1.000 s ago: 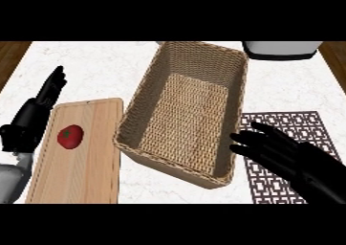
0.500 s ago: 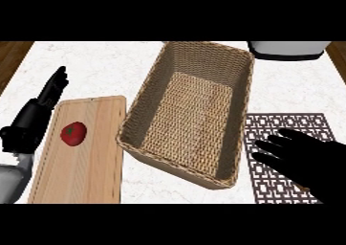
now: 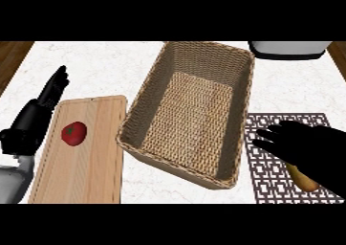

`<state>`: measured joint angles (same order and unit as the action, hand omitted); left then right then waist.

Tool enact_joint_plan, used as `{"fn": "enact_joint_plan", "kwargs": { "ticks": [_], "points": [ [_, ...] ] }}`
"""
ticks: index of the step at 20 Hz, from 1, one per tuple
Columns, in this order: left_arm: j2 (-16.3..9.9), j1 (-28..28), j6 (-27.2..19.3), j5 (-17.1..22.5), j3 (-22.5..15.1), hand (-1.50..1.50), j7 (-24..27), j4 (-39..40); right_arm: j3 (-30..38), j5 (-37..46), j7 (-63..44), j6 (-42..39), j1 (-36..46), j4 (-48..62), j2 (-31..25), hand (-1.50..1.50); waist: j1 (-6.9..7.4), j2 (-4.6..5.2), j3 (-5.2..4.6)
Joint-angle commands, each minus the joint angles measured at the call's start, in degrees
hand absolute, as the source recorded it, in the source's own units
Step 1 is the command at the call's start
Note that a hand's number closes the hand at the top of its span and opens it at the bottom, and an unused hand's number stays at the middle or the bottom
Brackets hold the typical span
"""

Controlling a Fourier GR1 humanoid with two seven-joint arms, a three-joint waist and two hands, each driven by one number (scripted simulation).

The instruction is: Pick the pear from the placemat and place it in the basket

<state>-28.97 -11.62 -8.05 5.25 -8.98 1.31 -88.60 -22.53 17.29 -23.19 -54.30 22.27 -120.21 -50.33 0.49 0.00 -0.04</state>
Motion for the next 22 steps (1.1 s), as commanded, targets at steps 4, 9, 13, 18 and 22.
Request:
{"fn": "enact_joint_plan", "kwargs": {
  "ticks": [4,9,13,18,22],
  "points": [
    [0.64,1.59,3.16,-0.49,2.95,0.0,1.6,0.35,-5.29,13.08,8.04,0.24,0.69,8.83,3.86,-1.5,0.29,0.14,0.07],
    [2.6,-0.79,3.77,-2.73,3.6,0.0,1.03,3.0,-5.86,21.14,14.42,2.36,-1.22,12.22,1.72,-1.5,-0.35,0.1,0.06],
    [5.09,-1.94,1.29,-4.9,2.66,0.0,-2.29,0.25,-11.22,28.25,16.6,6.36,-0.72,19.68,5.01,-1.5,0.07,0.18,0.08],
    [4.23,2.33,4.74,-4.35,5.24,0.0,-3.34,-3.94,-7.5,32.57,22.42,9.87,-4.24,21.5,3.46,-1.5,-0.2,-0.02,0.06],
    [6.25,5.79,4.07,-7.08,5.28,0.0,1.55,-2.5,-7.86,36.59,24.52,13.53,-7.73,21.86,4.17,-1.5,-0.36,-0.06,0.04]
  ]
}}
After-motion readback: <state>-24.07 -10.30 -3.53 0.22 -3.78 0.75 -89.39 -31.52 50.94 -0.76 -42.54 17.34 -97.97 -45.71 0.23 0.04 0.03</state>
